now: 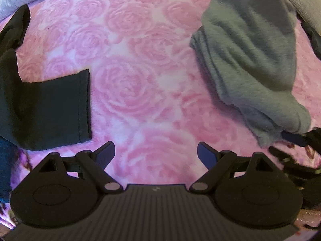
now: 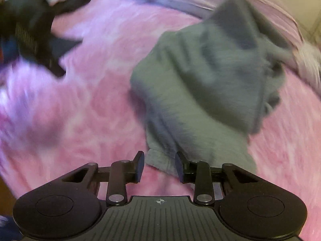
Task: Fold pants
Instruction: 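Grasp the grey sweatpants with the right gripper and lift them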
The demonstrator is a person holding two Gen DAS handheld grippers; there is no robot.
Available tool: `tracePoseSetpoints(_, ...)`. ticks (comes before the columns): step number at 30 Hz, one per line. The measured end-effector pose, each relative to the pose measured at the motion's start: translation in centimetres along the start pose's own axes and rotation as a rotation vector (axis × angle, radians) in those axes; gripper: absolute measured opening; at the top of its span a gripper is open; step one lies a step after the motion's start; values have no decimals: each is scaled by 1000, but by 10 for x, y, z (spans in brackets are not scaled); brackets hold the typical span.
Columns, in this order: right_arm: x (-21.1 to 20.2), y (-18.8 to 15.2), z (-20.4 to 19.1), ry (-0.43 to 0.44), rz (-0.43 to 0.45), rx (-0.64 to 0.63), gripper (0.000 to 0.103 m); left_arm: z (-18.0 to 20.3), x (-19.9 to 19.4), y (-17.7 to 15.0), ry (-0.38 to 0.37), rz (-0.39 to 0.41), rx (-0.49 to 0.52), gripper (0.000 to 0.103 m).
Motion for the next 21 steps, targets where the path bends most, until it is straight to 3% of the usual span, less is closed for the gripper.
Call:
tracePoseSetpoints(2, 29, -11, -7, -89, -62, -145, 31, 1, 9, -3, 5, -7, -7, 87)
tracePoseSetpoints(3, 32, -14, -11, -105, -43, -198, 31, 1, 13, -5, 8, -11, -9, 87)
tracePoseSetpoints(4, 32, -15, -14, -112, -17, -227, 18, 2, 16, -7, 9, -16, -9, 87)
tracePoseSetpoints(5, 26, -14, -13, -78, 9, -183, 6, 2, 18, -10, 10, -20, -8, 87)
tracePoseSetpoints(8, -20, -6, 10, 45, 161, 121, 4, 3, 17, -15, 2, -32, -5, 87)
tracePoseSetpoints(14, -131, 12, 83, 49, 468, 508, 0, 14, 8, -14, -14, -28, 12, 87)
tracePoseSetpoints(16, -148, 12, 110, 15, 476, 579, 0, 19, 4, -11, -18, -18, 16, 87)
tracePoseSetpoints(17, -151, 12, 113, 11, 468, 539, 0, 21, 2, -9, -13, -12, 13, 87)
tracePoseSetpoints(19, -135, 16, 100, 23, 352, 427, 2, 22, 1, -8, -4, -13, -4, 87)
tracePoseSetpoints(21, -105, 13, 67, 80, 245, 287, 13, 20, 2, -9, 14, -21, -26, 87)
Point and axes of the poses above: each gripper's, at about its wrist camera, not at the fingertips, and x roughly the way its jaws point, z to its right, y to its top, the point moved 8 cm from there along x, roughly the way its jaws point, and after that the axes turned 15 degrees about y, right-handed, at the moved point
